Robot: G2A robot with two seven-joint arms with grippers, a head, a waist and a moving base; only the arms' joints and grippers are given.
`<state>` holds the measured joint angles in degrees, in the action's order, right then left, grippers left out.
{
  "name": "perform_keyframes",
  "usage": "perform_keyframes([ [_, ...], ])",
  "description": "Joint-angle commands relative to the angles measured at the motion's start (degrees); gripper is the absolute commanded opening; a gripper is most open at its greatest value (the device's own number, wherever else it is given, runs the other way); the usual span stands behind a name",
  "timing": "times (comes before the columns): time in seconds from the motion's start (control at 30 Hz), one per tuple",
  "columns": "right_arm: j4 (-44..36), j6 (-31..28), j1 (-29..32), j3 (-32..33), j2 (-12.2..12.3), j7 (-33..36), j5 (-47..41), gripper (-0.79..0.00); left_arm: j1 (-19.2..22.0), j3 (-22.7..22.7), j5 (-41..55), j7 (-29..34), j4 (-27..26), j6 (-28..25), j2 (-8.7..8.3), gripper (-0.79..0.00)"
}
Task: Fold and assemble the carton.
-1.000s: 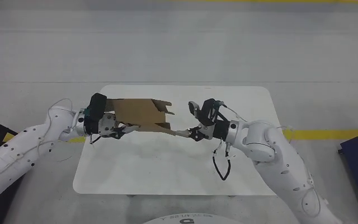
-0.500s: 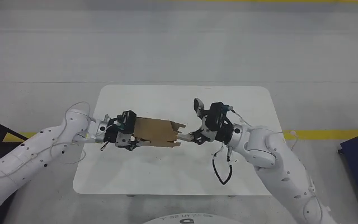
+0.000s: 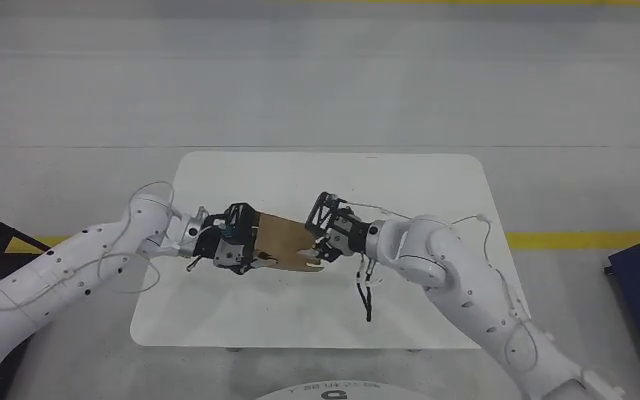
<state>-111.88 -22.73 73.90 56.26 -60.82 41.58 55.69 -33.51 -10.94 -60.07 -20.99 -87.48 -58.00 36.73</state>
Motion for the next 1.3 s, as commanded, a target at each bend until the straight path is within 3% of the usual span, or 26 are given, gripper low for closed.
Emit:
perform_keyframes([
  [0.0, -0.3, -0.4, 0.0, 0.4, -0.1, -2.4, -1.2, 0.000, 0.5, 0.5, -0.7, -0.5, 0.4, 0.0, -0.14, -0.785],
  [0.2, -0.3, -1.7, 1.8, 3.3, 0.2, -8.7, -3.2, 0.000, 1.2, 1.2, -2.7, 0.1, 0.9, 0.0, 0.03, -0.785],
  [0.5, 2.7, -0.5, -1.4, -0.9, -0.4, 1.1, -2.5, 0.000, 1.5, 1.0, -5.3, -1.9, 0.3, 0.0, -0.04, -0.785],
  [0.67, 1.9, -1.7, -2.1, -0.7, -0.5, 0.5, -3.9, 0.000, 1.2, 0.3, -4.8, -6.4, 1.6, 0.0, -0.65, -0.785],
  [1.0, -1.7, -8.2, 5.3, 9.7, 1.8, -3.3, -5.2, 0.000, 0.5, 1.2, -11.1, -19.0, 4.8, 0.0, -2.52, -0.785],
  [1.13, -1.8, -7.4, 5.7, 9.2, 2.0, -1.9, -3.1, -0.139, -0.1, 1.2, -15.8, -23.7, 4.8, 0.0, -3.00, -0.785],
  [1.27, -1.4, -6.3, 4.2, 6.9, 1.6, -0.7, -1.9, -0.203, -0.3, 1.2, -19.2, -25.3, 4.1, 0.0, -3.21, -0.785],
])
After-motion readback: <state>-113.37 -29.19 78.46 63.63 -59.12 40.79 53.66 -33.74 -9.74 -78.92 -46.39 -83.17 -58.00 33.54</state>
